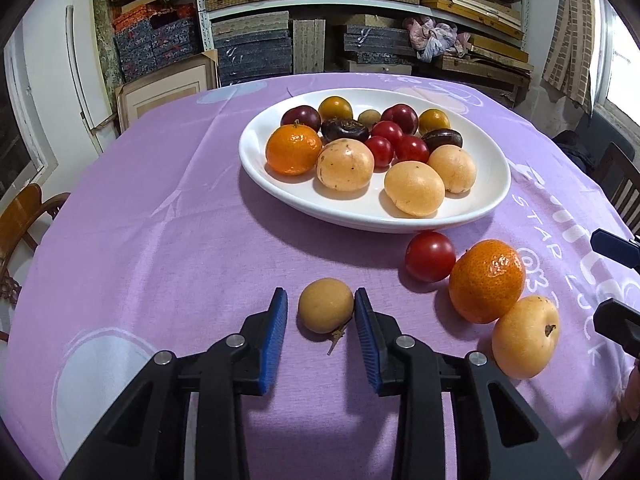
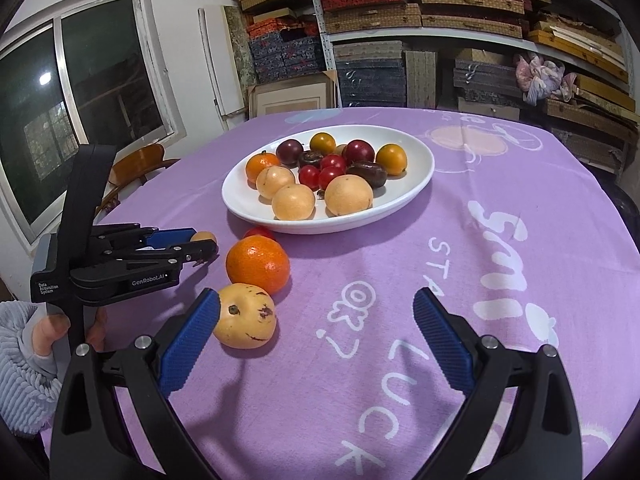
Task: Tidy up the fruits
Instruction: 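Grasp the small tan round fruit with the left gripper, then grasp the pale yellow pear with the right gripper while the left holds the tan fruit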
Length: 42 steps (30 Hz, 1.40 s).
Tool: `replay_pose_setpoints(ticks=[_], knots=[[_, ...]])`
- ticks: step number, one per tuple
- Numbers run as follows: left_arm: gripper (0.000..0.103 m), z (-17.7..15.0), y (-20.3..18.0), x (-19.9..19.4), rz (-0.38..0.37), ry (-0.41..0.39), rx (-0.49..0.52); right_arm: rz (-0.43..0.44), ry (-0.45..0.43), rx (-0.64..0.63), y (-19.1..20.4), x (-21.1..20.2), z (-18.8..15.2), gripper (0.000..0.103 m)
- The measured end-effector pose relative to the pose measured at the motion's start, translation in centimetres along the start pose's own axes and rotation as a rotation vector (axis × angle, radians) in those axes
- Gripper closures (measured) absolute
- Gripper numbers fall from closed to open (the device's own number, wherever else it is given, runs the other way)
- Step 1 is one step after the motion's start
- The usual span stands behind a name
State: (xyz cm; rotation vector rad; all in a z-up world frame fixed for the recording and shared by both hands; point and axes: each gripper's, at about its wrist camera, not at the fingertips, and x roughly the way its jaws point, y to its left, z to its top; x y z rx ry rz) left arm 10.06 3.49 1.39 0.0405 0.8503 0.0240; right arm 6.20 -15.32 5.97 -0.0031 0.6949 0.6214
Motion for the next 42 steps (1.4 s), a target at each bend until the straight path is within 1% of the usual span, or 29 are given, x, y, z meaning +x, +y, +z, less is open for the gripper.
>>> replay_pose_setpoints(ticks=[7, 13, 17, 20, 22, 24, 26, 29, 36, 37, 39, 42], knots=[[0.074, -0.1, -0.1, 0.0, 0.019, 0.0, 0.009, 0.0, 0.004, 0.002, 0.1, 0.0, 0.0, 0.008], [0.075, -0.1, -0.2, -0.1, 0.029, -0.003, 0.012, 0.0, 0.004, -0.001, 0.1, 0.0, 0.0, 0.008], [0.075, -0.1, 0.3, -0.3, 0.016, -0.013, -0.012, 0.008, 0.008, -0.012, 0.4, 0.1, -0.1, 0.008], [0.075, -0.1, 0.7, -0.4, 0.019, -0.019, -0.034, 0.02, 0.031, -0.048, 1.5, 0.5, -0.3, 0.009], [0.075, -0.1, 0.8, -0.3, 0.019, -0.014, -0.038, 0.032, 0.058, -0.087, 2.5, 1.0, -0.5, 0.019], [0.075, -0.1, 0.7, -0.3, 0.021, -0.014, -0.033, 0.044, 0.098, -0.111, 3.4, 1.8, -0.7, 0.033], [0.075, 0.0, 0.6, -0.2, 0.021, -0.009, -0.029, 0.059, 0.123, -0.121, 3.9, 2.4, -0.8, 0.039], [0.075, -0.1, 0.8, -0.1, 0.015, -0.003, -0.036, 0.06, 0.134, -0.118, 4.2, 2.9, -0.7, 0.04], [0.075, -0.1, 1.0, -0.1, 0.005, -0.003, -0.042, 0.076, 0.199, -0.115, 4.8, 4.6, -0.5, 0.041], [0.075, -0.1, 1.0, -0.1, 0.001, -0.003, -0.044, 0.077, 0.204, -0.118, 4.9, 4.8, -0.4, 0.043], [0.075, -0.2, 1.1, -0.1, -0.007, -0.003, -0.049, 0.07, 0.216, -0.119, 5.0, 5.0, -0.4, 0.057], [0.075, -0.2, 1.3, -0.1, -0.022, -0.002, -0.057, 0.086, 0.218, -0.102, 4.7, 5.0, -0.5, 0.057]])
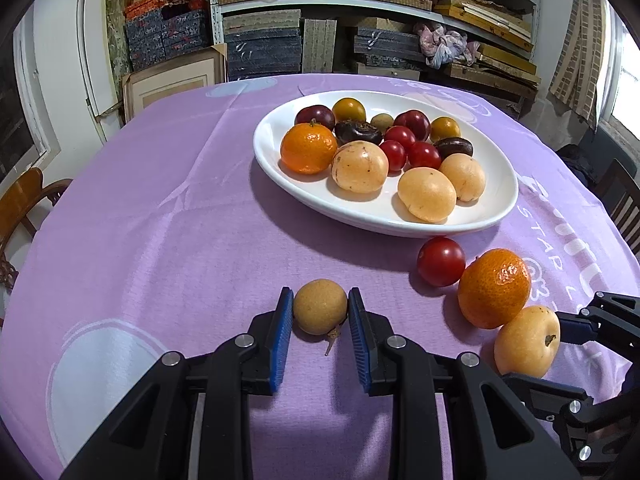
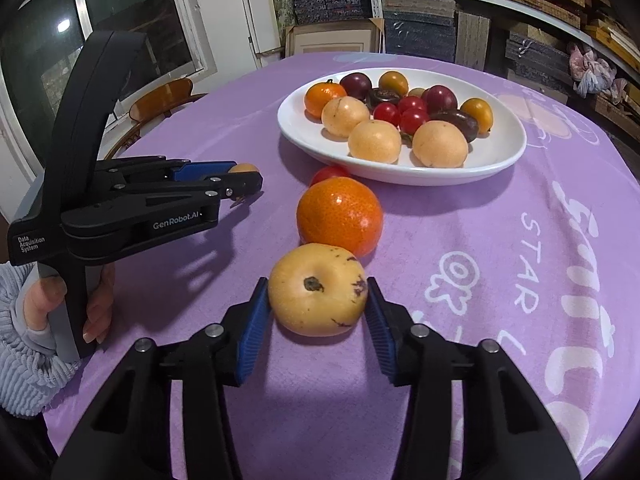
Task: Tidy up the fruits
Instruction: 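Grasp the pale yellow pear with the right gripper while the left holds the tan fruit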
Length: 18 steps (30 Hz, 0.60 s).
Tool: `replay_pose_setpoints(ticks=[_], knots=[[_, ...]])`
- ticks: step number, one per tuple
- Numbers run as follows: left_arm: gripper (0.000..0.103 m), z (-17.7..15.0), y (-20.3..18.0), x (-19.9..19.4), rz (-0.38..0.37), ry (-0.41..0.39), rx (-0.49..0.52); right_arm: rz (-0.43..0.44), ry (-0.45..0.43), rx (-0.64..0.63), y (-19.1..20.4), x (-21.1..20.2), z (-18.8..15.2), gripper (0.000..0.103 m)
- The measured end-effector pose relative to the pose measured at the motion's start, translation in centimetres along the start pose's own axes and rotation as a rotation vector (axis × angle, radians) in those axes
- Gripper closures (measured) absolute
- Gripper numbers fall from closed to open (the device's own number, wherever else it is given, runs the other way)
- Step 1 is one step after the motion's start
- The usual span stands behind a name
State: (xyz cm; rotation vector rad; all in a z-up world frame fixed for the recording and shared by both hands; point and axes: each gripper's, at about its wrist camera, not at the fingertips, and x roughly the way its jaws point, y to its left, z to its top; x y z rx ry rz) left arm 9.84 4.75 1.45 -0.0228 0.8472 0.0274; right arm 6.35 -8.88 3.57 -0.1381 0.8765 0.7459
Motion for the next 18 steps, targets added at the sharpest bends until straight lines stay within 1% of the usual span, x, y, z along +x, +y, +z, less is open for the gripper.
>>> replay_pose_setpoints(ticks=[4, 9, 15, 18], knots=[[0.075, 0.0, -0.1, -0.1, -0.011, -0.004, 0.003, -0.001, -0.001, 0.001, -0.1, -0.3, -0.3, 0.057], [0.075, 0.0, -0.2, -1.2, -0.039, -0.059, 0.008, -0.005, -0.014, 0.007, -0.5, -1.0, -0.8, 0.057], [0.075, 0.2, 0.0, -1.8, -0.053, -0.083, -0.01, -0.006, -0.02, 0.031, -1.3, -1.6, -1.0, 0.057], [0.075, 0.9, 0.0, -3.0, -0.071, -0.116, -0.02, 0.003, -0.063, 0.052, -1.5, -2.9, -1.0, 0.057]])
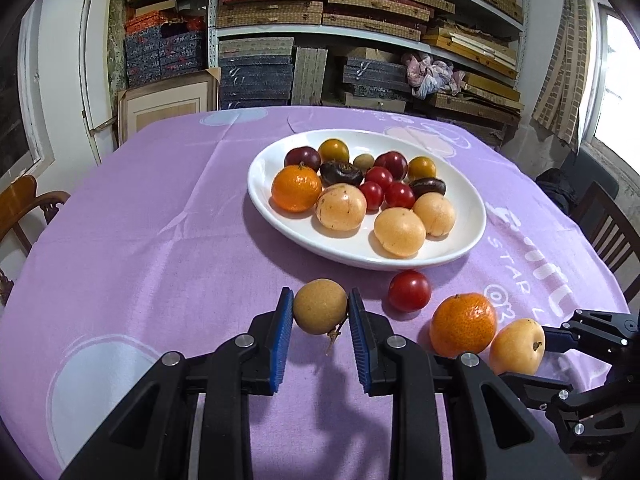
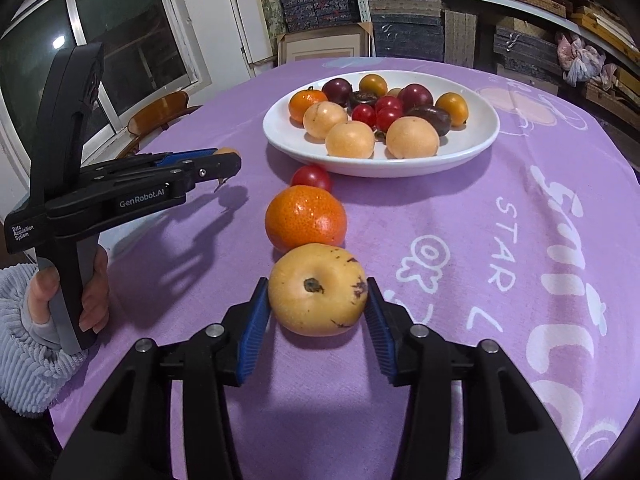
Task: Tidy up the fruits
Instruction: 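Grasp the pale yellow pear with the right gripper while the left holds the tan fruit, then carry the tan fruit and pear onto the white plate and open both grippers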
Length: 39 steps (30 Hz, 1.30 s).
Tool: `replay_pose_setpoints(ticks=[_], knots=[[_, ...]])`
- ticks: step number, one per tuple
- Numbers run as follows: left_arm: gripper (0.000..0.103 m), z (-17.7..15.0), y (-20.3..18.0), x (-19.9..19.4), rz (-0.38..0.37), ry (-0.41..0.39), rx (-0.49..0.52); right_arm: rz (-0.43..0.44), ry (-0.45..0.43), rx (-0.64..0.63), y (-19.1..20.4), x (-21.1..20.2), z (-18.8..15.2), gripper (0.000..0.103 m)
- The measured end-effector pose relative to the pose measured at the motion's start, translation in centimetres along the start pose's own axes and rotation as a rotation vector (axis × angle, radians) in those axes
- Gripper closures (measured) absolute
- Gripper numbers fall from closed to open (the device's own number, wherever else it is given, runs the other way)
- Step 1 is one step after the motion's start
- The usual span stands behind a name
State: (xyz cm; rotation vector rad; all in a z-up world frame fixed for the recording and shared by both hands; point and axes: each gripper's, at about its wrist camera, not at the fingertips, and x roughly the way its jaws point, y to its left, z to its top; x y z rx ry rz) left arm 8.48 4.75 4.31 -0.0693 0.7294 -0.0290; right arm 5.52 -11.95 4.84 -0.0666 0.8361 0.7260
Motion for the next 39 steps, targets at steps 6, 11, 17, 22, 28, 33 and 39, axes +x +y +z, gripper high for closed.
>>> replay_pose_setpoints(ticks=[6, 11, 17, 22, 28, 33, 39], knots=[[0.075, 4.4, -0.2, -0.6, -0.008, -0.019, 0.017, -0.022, -0.112, 0.038, -1.4, -4.0, 2.7, 0.057], [0.075, 7.5, -1.4, 0.9, -0.039, -0.009, 0.028, -0.09, -0.142, 0.029, -3.3, -4.3, 9.0, 0.057], [0.075, 7.8, -5.2, 4.1, -0.081, 0.03, 0.108, -0.161, -0.107, 0.032, -5.8, -0.1, 16.8, 0.057], [0.075, 9.6, -5.6, 6.8, -0.079, 0.055, 0.126, -0.159, -0.018, 0.076, -8.2, 5.7, 21.2, 0.057], [0.075, 9.1, -4.8, 9.4, -0.09, 0.105, 0.098, -0.169, 0.07, 0.119, -9.6, 12.0, 23.2, 0.057], [0.075, 8.6, -4.9, 10.5, -0.087, 0.113, 0.111, -0.182, 0.126, 0.133, -9.8, 14.7, 23.5, 0.057], [0.075, 8.8, -4.5, 10.1, -0.095, 0.122, 0.078, -0.192, 0.111, 0.136, -10.3, 13.8, 23.1, 0.057]])
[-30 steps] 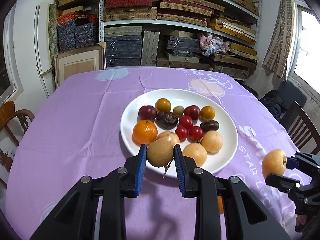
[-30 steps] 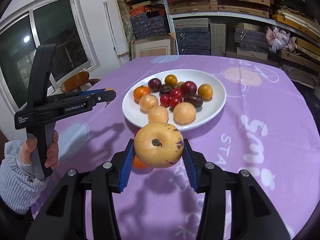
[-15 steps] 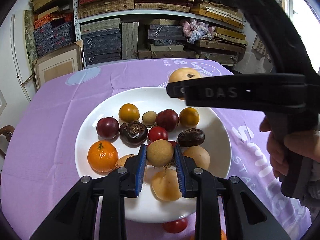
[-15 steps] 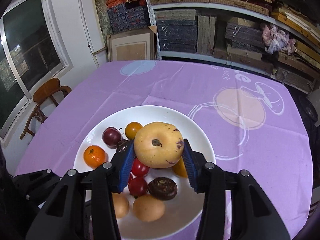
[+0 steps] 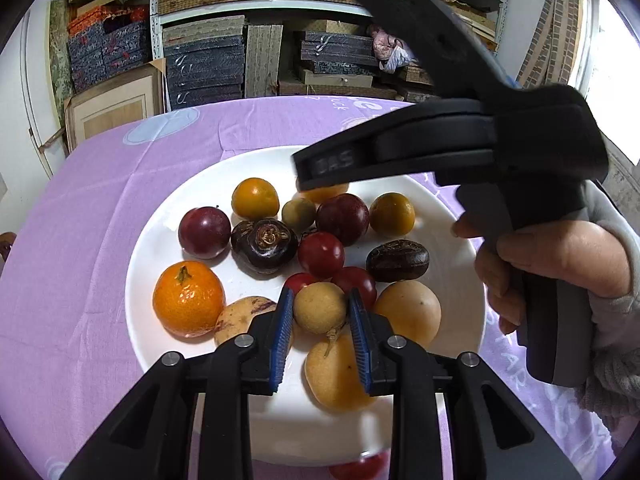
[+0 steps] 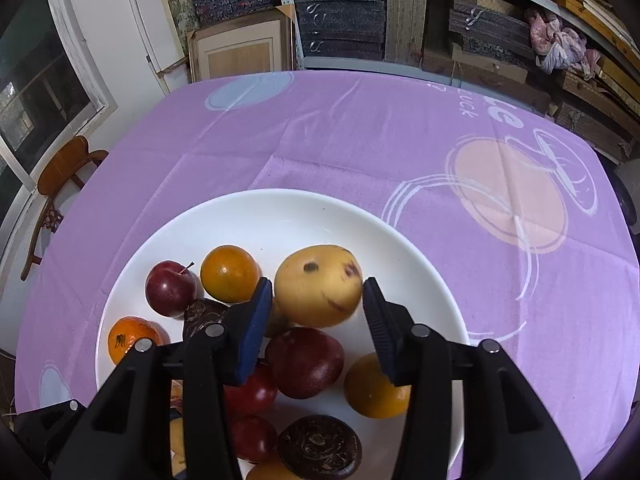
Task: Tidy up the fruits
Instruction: 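Carry the tan fruit and pear onto the white plate and open both grippers, then withdraw both open grippers from the plate toward the last fruits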
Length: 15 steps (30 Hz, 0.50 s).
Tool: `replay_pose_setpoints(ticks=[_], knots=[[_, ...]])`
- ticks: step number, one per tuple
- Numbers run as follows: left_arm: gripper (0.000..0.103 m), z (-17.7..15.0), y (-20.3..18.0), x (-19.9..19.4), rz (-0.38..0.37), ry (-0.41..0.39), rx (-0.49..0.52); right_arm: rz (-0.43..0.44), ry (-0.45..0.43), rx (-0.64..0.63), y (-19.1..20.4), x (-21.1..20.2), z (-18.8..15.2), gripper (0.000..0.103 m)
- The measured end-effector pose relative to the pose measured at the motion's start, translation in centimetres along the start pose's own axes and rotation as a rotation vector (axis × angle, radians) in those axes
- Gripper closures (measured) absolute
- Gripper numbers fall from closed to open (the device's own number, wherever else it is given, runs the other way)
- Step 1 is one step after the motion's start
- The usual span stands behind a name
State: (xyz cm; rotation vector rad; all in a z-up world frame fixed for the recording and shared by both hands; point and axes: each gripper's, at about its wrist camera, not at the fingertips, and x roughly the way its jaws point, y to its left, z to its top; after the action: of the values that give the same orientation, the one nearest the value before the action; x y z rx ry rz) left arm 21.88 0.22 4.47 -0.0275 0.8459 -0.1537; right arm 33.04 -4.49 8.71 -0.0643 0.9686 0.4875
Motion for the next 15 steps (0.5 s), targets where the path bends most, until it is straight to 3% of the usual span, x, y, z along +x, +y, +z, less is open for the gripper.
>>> replay_pose_setpoints(ticks=[3, 5, 7, 9, 10, 11, 15], knots=[[0.06, -0.1, 1.1, -2.4, 0.02, -0.039, -0.028, 0.021, -0.077, -0.012, -0.2, -4.4, -0.5, 0.056], [0.057, -0.3, 2.0, -4.6, 0.033, -0.066, -0.054, 0.035, -0.139, -0.025, -0.2, -8.3, -1.4, 0.056], [0.056, -0.8, 2.7, -6.7, 0.051, -0.091, -0.076, 0.054, -0.227, -0.034, -0.1, -13.0, -3.5, 0.043], [0.044, -1.9, 3.4, -8.9, 0.078, -0.12, -0.103, 0.058, -0.332, -0.044, 0.1, -17.5, -6.8, 0.012], [0.031, -2.6, 3.7, -9.7, 0.091, -0.132, -0.118, 0.059, -0.383, -0.039, 0.1, -19.4, -8.9, 0.006], [0.021, -3.4, 3.9, -10.3, 0.101, -0.143, -0.136, 0.063, -0.419, -0.03, 0.1, -20.8, -11.0, 0.004], [0.009, -6.5, 3.7, -10.6, 0.086, -0.12, -0.175, 0.041, -0.463, 0.038, -0.6, -21.6, -19.4, 0.004]])
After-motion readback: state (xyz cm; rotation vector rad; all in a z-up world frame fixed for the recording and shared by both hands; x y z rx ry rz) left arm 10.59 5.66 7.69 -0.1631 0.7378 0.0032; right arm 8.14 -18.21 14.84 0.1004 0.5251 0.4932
